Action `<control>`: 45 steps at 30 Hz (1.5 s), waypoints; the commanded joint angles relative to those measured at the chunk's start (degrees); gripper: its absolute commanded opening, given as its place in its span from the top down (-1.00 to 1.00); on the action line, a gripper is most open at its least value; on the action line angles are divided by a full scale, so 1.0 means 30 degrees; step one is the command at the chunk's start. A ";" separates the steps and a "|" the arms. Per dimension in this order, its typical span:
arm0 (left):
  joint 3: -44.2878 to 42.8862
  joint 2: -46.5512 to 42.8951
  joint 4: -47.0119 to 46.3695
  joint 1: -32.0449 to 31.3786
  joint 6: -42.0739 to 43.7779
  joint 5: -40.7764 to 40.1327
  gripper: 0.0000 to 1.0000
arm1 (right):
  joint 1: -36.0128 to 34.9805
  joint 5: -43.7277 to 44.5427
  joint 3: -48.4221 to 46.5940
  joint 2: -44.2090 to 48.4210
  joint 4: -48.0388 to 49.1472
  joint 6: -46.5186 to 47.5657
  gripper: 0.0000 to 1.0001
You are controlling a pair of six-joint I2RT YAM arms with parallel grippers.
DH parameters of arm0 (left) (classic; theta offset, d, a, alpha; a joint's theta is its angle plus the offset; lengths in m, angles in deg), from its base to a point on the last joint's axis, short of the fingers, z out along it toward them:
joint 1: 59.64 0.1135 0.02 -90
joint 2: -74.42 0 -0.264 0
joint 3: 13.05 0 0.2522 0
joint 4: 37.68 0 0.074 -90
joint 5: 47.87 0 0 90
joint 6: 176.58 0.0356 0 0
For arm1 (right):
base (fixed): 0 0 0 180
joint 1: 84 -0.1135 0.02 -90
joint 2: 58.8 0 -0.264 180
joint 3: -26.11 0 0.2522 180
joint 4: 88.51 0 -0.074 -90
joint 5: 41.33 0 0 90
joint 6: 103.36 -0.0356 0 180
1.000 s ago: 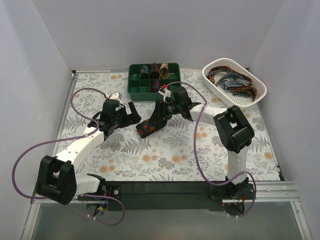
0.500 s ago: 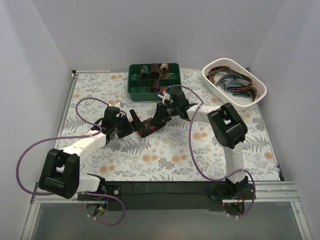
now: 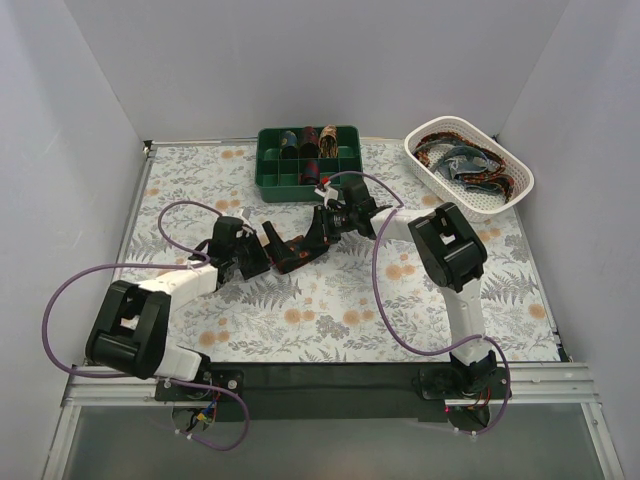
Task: Roll the ties
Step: Roll the tie
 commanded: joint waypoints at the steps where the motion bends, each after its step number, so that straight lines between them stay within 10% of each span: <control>1: 0.0353 0.0371 -0.1468 0.0052 -0.0471 0.0203 -0.96 | -0.0063 -0.0321 -0.0548 -0.0463 0.0047 -0.0151 0.57; 36: 0.1702 0.4005 -0.8297 -0.1412 -0.5423 0.0525 -0.44 | -0.0063 0.0791 0.1091 -0.0142 0.1100 -0.1265 0.50; 45: 0.1467 0.4182 -0.8152 -0.1559 -0.5190 0.0672 0.31 | -0.0063 0.1259 0.1765 0.0590 0.1424 -0.0914 0.41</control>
